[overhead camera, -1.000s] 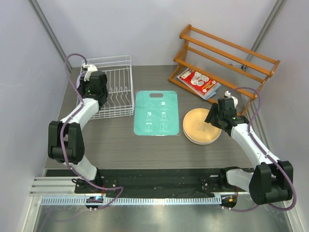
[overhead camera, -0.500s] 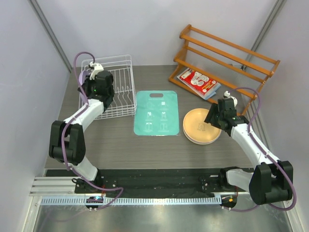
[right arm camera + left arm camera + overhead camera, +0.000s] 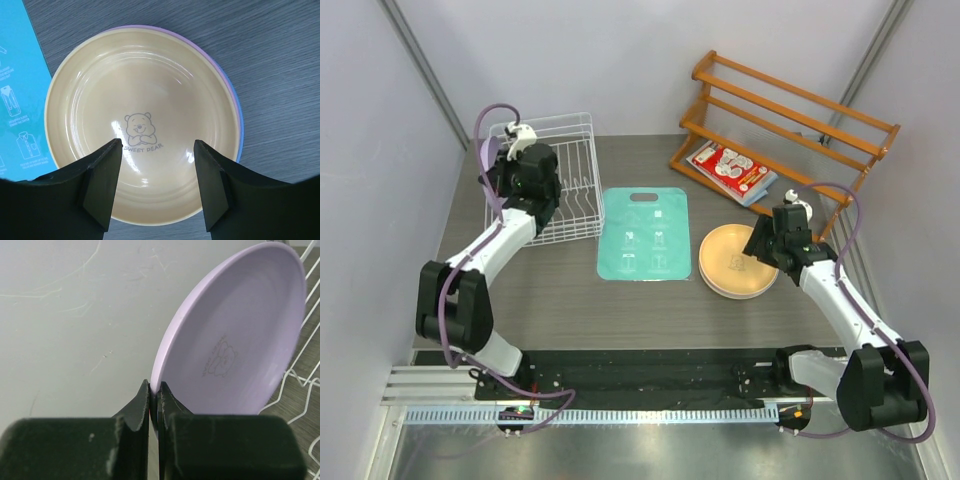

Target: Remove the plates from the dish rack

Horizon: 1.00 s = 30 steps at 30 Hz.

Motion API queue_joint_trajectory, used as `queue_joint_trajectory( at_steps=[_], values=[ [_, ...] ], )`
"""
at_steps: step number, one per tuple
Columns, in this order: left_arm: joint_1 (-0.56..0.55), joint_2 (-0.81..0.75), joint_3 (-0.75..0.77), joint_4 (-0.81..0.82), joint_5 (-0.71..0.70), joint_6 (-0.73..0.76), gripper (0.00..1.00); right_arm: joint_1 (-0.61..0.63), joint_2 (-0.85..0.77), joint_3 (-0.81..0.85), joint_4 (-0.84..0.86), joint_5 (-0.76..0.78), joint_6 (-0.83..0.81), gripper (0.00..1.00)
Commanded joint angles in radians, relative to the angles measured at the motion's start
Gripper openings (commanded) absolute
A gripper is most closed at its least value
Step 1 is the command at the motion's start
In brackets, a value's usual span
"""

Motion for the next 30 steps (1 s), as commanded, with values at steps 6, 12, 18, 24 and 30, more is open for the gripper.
queue_joint_trajectory(
  at_steps=[6,12,18,24,30],
  values=[
    [-0.075,-0.186,0.076,-0.15,0.017,-0.139,0.0,-0.003,-0.092,-0.012,0.016,-0.019,0.016,0.65],
    [-0.192,-0.256,0.149,-0.526,0.328,-0.495,0.0,-0.001,-0.146,0.011,0.011,-0.103,-0.01,0.67],
    [-0.213,-0.299,0.086,-0.514,0.997,-0.783,0.0,0.026,-0.186,0.017,0.088,-0.34,-0.021,0.74],
    [-0.288,-0.234,0.076,-0.477,1.169,-0.886,0.0,0.074,-0.234,0.042,0.137,-0.399,0.01,0.89],
    [-0.365,-0.191,0.048,-0.428,1.209,-0.937,0.0,0.112,-0.214,0.059,0.174,-0.387,0.028,0.9]
  ],
)
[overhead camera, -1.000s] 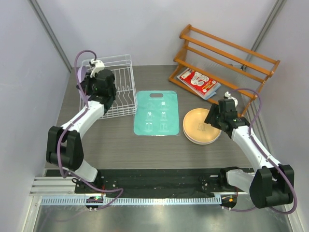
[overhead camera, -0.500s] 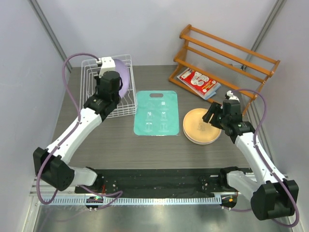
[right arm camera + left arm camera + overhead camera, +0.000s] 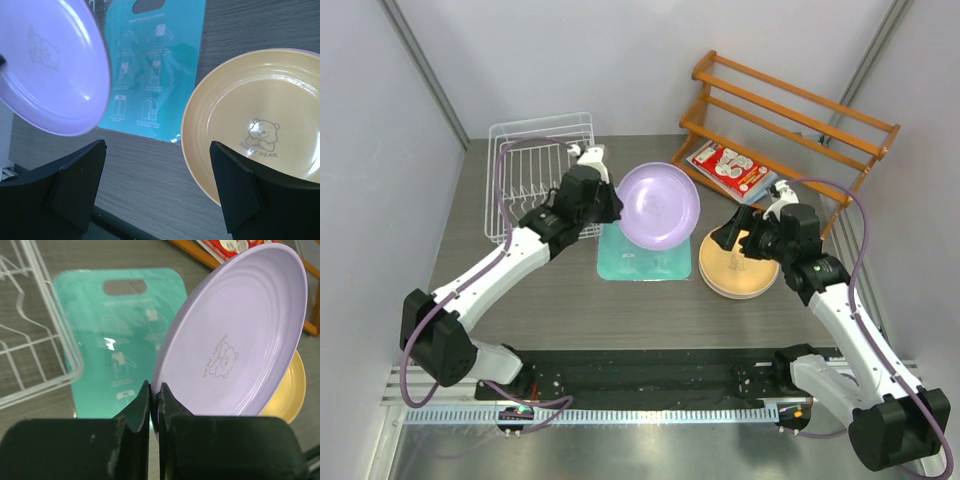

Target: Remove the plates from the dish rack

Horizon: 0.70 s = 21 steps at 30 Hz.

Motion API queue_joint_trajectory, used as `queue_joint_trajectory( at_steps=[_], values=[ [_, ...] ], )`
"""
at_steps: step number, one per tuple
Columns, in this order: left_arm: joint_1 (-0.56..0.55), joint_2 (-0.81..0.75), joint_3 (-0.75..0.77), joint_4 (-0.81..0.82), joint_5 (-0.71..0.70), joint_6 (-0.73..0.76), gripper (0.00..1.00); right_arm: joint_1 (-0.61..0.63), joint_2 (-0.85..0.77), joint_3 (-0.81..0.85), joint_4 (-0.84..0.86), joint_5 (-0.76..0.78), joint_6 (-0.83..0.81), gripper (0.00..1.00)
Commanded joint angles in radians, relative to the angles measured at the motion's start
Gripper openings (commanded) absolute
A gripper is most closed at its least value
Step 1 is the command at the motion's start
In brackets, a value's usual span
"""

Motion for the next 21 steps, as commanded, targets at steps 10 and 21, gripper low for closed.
queue_joint_trajectory(
  at_steps=[10,21],
  values=[
    [-0.124,0.032,0.015,0.093,0.096,-0.092,0.0,0.097,0.096,0.068,0.07,0.104,0.009,0.82],
    [-0.134,0.026,0.01,0.098,0.101,-0.091,0.16,0.1,0.109,0.051,0.083,0.154,0.005,0.01]
  ],
)
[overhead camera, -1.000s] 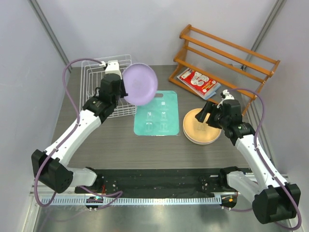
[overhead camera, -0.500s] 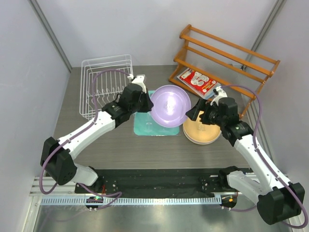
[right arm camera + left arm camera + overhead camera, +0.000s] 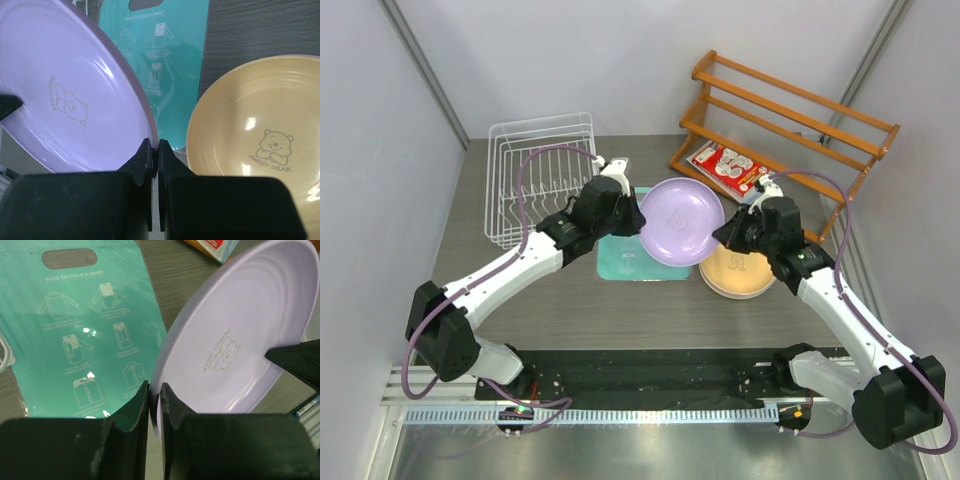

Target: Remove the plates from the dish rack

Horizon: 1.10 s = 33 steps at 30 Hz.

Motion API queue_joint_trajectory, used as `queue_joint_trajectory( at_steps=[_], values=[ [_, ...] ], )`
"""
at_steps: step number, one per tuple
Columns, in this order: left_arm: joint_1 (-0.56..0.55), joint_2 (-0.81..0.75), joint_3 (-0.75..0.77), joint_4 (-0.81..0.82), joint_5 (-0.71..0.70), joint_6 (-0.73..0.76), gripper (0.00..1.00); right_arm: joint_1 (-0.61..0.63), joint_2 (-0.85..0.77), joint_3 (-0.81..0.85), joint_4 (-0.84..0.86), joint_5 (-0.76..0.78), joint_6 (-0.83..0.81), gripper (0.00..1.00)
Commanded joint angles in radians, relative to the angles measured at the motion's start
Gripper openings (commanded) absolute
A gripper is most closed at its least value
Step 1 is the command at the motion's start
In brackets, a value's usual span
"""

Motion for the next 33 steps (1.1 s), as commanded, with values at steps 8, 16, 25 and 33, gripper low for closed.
queue_joint_trajectory(
  at_steps=[8,16,25,33],
  values=[
    [-0.006,-0.039,0.015,0.034,-0.115,0.028,0.82,-0.016,-0.125,0.038,-0.117,0.335,0.012,0.01],
    [-0.006,-0.132,-0.016,-0.029,-0.397,0.131,0.98,-0.09,-0.133,0.02,-0.336,0.536,0.125,0.01],
    [-0.004,-0.23,-0.094,-0.003,-0.453,0.162,0.99,-0.107,-0.23,-0.09,-0.345,0.627,0.221,0.01],
    [-0.004,-0.204,-0.094,-0.029,-0.456,0.152,0.99,-0.108,-0.21,-0.138,-0.322,0.533,0.216,0.1]
  ],
)
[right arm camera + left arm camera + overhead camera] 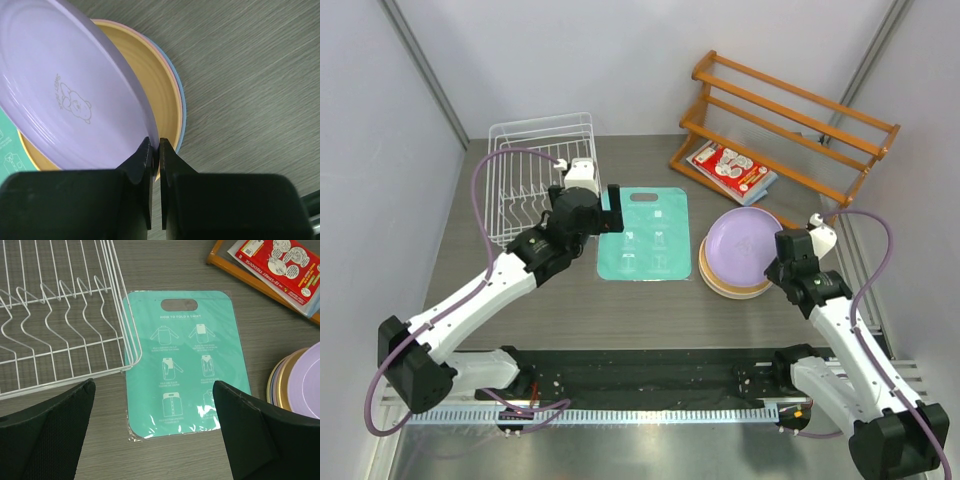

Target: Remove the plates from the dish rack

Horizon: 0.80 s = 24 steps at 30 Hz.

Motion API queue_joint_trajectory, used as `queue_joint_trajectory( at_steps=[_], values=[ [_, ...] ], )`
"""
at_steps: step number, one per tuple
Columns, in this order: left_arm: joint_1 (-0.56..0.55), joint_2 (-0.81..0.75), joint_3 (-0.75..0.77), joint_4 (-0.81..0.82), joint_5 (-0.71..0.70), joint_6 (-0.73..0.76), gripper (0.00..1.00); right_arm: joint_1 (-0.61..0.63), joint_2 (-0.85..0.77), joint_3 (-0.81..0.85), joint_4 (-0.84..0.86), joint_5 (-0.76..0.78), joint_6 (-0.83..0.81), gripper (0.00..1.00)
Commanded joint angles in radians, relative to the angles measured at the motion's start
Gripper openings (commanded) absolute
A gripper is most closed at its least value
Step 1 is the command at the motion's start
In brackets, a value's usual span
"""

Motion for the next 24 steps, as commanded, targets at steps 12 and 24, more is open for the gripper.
queue_joint_trajectory(
  at_steps=[12,24],
  values=[
    [-0.001,0.024,-0.001,0.002,-0.061,0.013,0.99,-0.003,0.011,0.055,0.073,-0.08,-0.061,0.65],
    [0.001,-0.011,-0.014,0.025,0.006,0.007,1.0,-0.003,0.013,0.178,0.084,0.061,-0.146,0.88]
  ],
)
